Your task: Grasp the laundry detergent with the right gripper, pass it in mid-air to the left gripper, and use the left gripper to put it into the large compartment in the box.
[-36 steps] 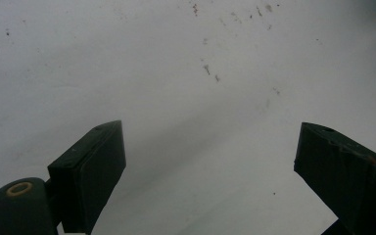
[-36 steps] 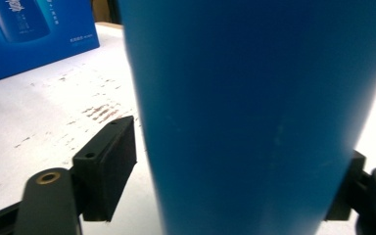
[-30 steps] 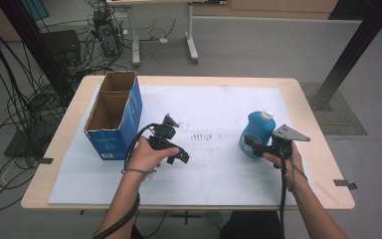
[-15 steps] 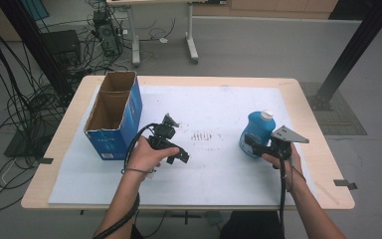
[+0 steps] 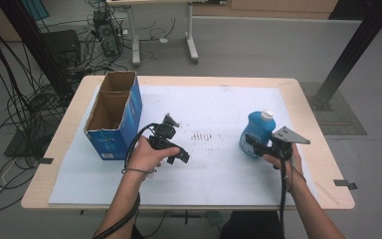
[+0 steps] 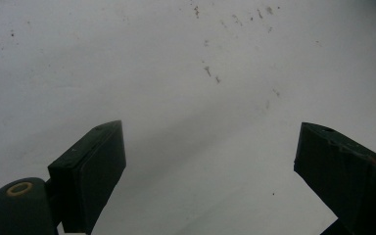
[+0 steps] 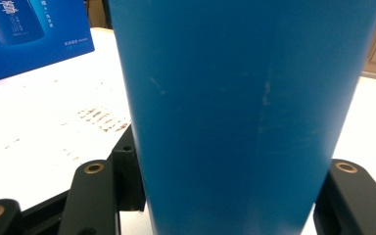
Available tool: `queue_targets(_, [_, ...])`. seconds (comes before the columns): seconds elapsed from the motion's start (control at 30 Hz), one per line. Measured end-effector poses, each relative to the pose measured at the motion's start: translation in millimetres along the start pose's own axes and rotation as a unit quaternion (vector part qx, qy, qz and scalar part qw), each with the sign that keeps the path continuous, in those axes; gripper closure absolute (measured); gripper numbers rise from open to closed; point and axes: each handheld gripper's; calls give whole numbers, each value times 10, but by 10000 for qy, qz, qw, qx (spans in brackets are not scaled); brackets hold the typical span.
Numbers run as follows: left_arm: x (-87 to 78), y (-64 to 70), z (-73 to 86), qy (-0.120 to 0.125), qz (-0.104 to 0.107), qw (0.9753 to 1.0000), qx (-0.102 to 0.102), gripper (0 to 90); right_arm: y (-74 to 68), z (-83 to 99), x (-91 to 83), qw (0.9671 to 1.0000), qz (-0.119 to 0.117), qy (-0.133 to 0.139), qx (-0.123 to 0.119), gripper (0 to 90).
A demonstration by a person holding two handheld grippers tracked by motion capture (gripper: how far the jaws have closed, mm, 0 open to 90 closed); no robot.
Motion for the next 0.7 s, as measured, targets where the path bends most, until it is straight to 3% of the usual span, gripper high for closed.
queue_targets(0.7, [13,12,-14,11,-8,10000,-30,122,-6,17,-1,9999,16,66,-90,435])
Point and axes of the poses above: each handheld gripper's, and its own axes: x roughly forward along the jaws, z roughly out of its underside, y roughly to its right, and after that the axes turned 4 degrees about -y, right-handed
